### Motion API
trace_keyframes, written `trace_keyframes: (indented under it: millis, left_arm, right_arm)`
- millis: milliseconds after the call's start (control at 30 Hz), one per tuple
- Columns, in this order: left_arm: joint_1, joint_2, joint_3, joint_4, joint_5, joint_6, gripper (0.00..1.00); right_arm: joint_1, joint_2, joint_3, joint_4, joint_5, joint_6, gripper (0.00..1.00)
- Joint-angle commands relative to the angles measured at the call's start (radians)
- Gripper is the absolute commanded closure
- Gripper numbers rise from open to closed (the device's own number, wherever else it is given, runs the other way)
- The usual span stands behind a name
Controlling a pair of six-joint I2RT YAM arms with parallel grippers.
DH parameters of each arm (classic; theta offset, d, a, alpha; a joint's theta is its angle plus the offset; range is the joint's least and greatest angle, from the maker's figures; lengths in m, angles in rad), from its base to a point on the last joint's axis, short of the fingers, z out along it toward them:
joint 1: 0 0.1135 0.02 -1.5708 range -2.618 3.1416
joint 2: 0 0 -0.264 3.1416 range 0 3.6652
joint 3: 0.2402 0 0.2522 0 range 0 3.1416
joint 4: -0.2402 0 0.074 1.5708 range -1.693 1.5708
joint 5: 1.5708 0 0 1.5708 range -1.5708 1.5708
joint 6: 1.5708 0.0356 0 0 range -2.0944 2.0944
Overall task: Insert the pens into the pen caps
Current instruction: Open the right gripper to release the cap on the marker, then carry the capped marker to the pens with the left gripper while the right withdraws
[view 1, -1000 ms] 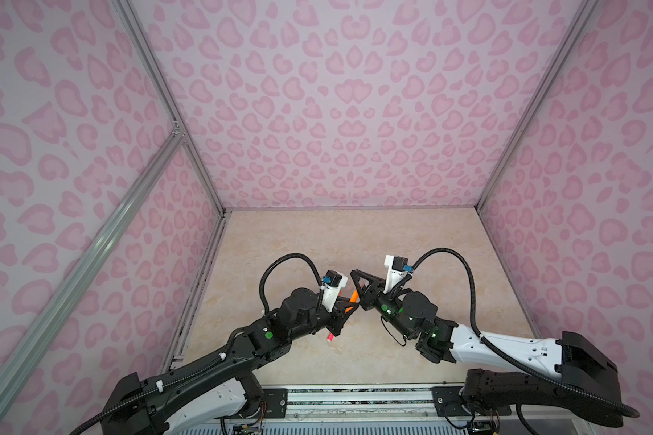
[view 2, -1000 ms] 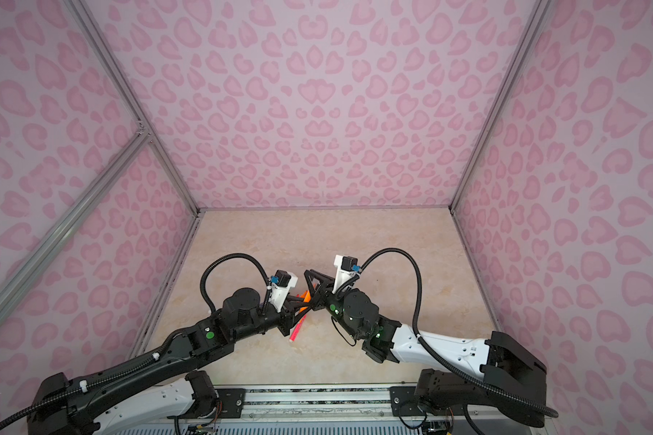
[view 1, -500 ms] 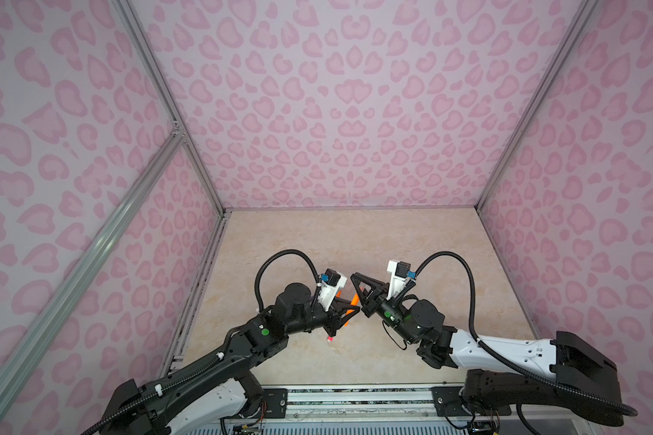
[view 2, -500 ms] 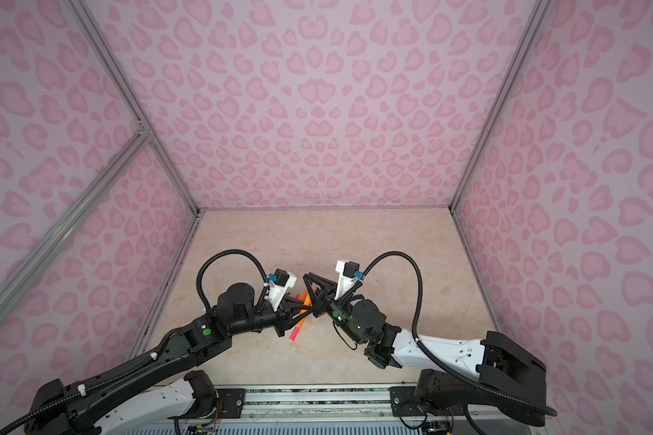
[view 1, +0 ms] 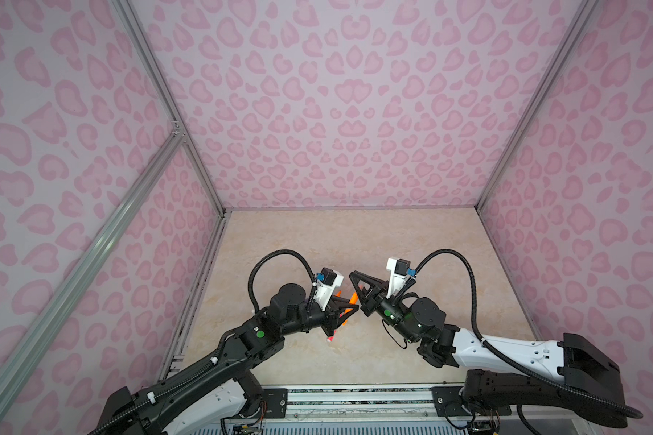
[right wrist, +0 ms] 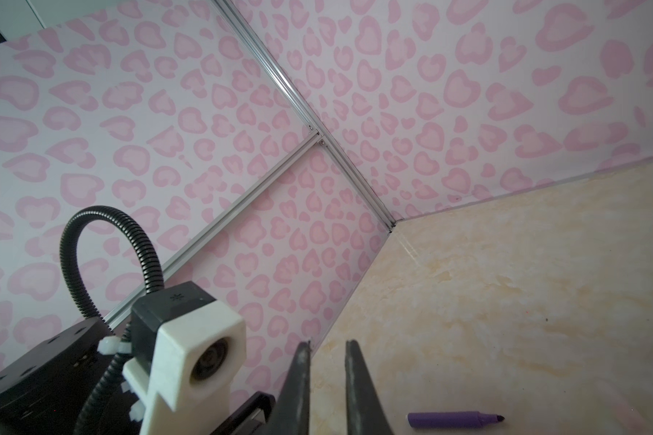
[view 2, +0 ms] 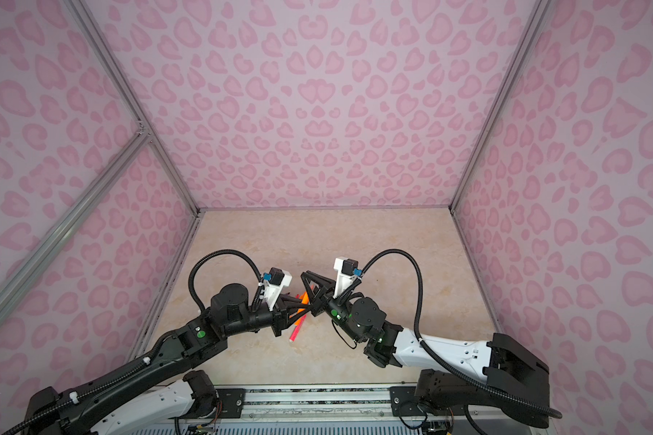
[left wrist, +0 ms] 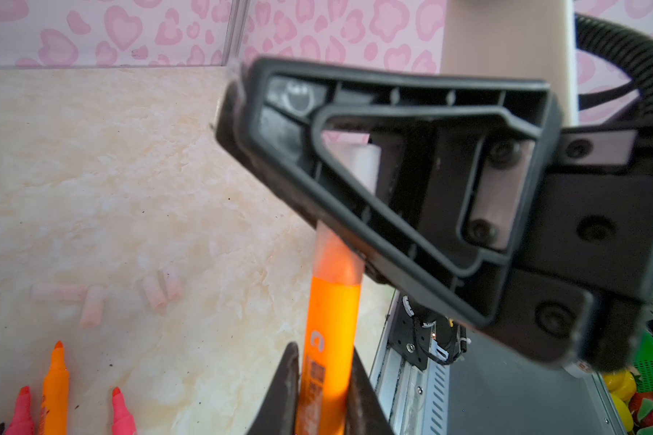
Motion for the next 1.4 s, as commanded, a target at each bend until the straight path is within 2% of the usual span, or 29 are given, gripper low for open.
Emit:
trace_keyframes:
  millis: [0,100,133,200,233,333,567,700,800,900,1000,1100,1133,1200,1367]
  left_arm:
    - [0.035,-0.003,-0.003,0.205,-0.469,-0.079,0.96]
    - [0.034,0.010,0.002,0.170,-0.445,-0.059,0.96]
    - [0.034,0.019,0.006,0.152,-0.443,-0.052,0.96]
    - [0.035,0.035,0.011,0.107,-0.465,-0.050,0.96]
    - [0.035,0.042,0.007,0.088,-0.479,-0.053,0.96]
    - [0.035,0.066,-0.018,0.073,-0.504,-0.054,0.96]
    - [0.038,0.225,0.007,0.059,-0.572,-0.089,0.96]
    - [0.038,0.396,0.105,0.054,-0.458,-0.122,0.96]
    - [0.017,0.565,0.203,0.060,-0.373,-0.171,0.96]
    - [-0.037,0.705,0.318,0.010,-0.397,-0.181,0.96]
    - [-0.090,0.806,0.407,-0.034,-0.440,-0.193,0.96]
    - [-0.161,0.888,0.504,-0.143,-0.552,-0.200,0.96]
    - [-0.181,0.911,0.531,-0.171,-0.574,-0.200,0.96]
    - [-0.205,0.946,0.551,-0.189,-0.580,-0.217,0.96]
    - [-0.252,1.003,0.566,-0.223,-0.601,-0.256,0.97]
  right_arm:
    - [0.021,-0.016,-0.004,-0.201,-0.071,0.001,0.95]
    - [0.016,-0.024,-0.001,-0.214,-0.014,0.003,0.81]
    - [0.009,-0.029,0.001,-0.219,-0.009,-0.004,0.69]
    - [-0.004,-0.040,0.012,-0.241,0.003,-0.026,0.36]
    - [-0.017,-0.049,0.024,-0.277,0.004,-0.032,0.26]
    - [-0.067,-0.085,0.052,-0.385,-0.008,-0.044,0.11]
    - [-0.180,-0.298,-0.049,-0.544,0.113,-0.060,0.09]
    - [-0.288,-0.402,-0.079,-0.727,0.243,-0.081,0.08]
    - [-0.448,-0.448,-0.154,-0.773,0.267,-0.065,0.09]
    - [-0.596,-0.466,-0.231,-0.766,0.310,-0.044,0.11]
    - [-0.697,-0.456,-0.284,-0.732,0.352,-0.064,0.11]
    - [-0.772,-0.425,-0.303,-0.743,0.399,-0.066,0.12]
    - [-0.798,-0.427,-0.297,-0.774,0.384,-0.037,0.12]
    - [-0.841,-0.442,-0.311,-0.740,0.306,-0.056,0.11]
    - [-0.851,-0.485,-0.385,-0.628,0.287,-0.058,0.11]
